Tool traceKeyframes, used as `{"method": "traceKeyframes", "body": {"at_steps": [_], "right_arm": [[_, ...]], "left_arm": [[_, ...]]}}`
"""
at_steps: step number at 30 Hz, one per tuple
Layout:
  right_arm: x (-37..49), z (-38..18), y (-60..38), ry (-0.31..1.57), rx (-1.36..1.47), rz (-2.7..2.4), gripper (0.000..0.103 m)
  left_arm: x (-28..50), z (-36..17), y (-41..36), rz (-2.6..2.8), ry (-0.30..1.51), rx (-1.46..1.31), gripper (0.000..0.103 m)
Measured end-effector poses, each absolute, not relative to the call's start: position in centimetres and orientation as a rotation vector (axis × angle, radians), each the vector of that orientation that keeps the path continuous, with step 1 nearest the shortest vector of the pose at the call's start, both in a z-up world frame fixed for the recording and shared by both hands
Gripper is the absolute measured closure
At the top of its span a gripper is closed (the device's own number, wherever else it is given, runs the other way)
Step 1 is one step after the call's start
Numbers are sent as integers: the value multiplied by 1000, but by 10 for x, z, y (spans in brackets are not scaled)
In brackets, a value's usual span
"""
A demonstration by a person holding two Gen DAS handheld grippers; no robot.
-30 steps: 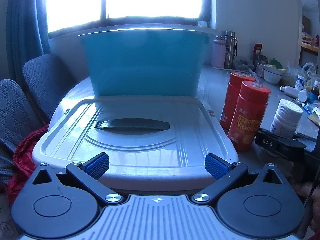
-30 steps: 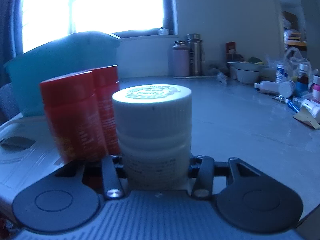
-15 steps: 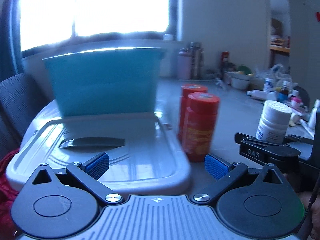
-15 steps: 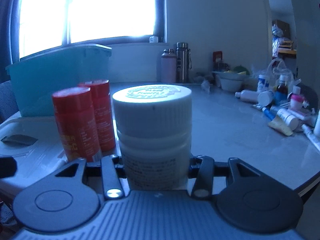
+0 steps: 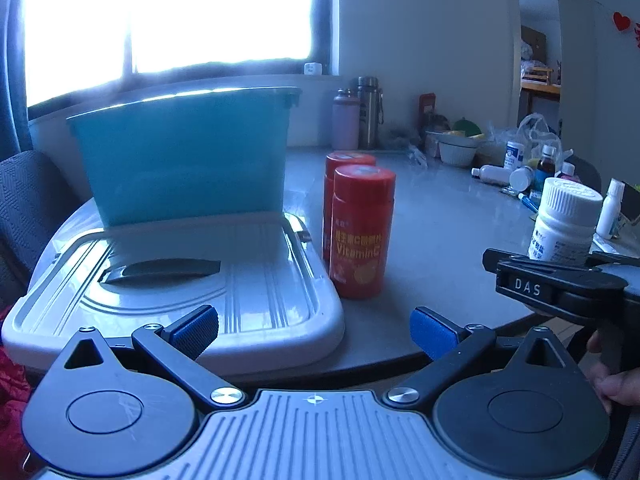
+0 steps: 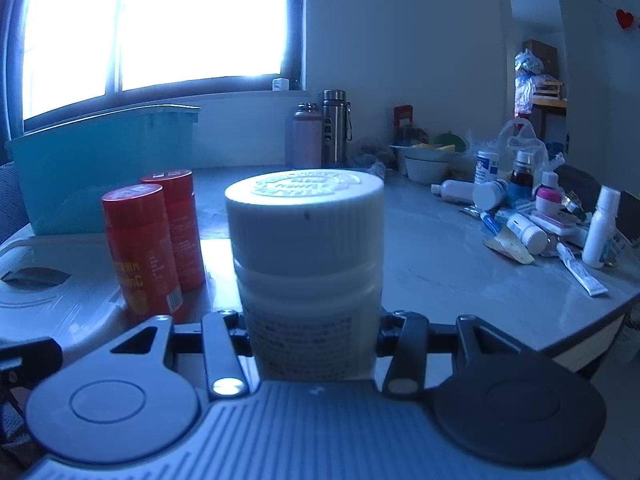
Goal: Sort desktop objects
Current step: 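Approach and close the left gripper on the red Vitamin C bottle while the right holds the pill bottle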
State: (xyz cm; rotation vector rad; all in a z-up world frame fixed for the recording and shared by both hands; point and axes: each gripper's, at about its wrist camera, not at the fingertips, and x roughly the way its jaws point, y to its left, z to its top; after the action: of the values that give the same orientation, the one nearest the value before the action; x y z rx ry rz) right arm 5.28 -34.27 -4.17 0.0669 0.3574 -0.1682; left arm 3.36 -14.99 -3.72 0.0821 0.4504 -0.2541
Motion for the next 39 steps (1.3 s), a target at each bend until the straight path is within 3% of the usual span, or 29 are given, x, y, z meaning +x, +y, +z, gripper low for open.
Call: {"method": "traceKeyframes", "body": {"at_steps": [14,39], "right_arm": [[40,-42,-357,357,89,-186,55],[54,-39,-365,350,99,-207,54]], "left_arm": [[34,-37,-167,-261,389,96,0],[108,-45,-197,-255,370,61,0]]}}
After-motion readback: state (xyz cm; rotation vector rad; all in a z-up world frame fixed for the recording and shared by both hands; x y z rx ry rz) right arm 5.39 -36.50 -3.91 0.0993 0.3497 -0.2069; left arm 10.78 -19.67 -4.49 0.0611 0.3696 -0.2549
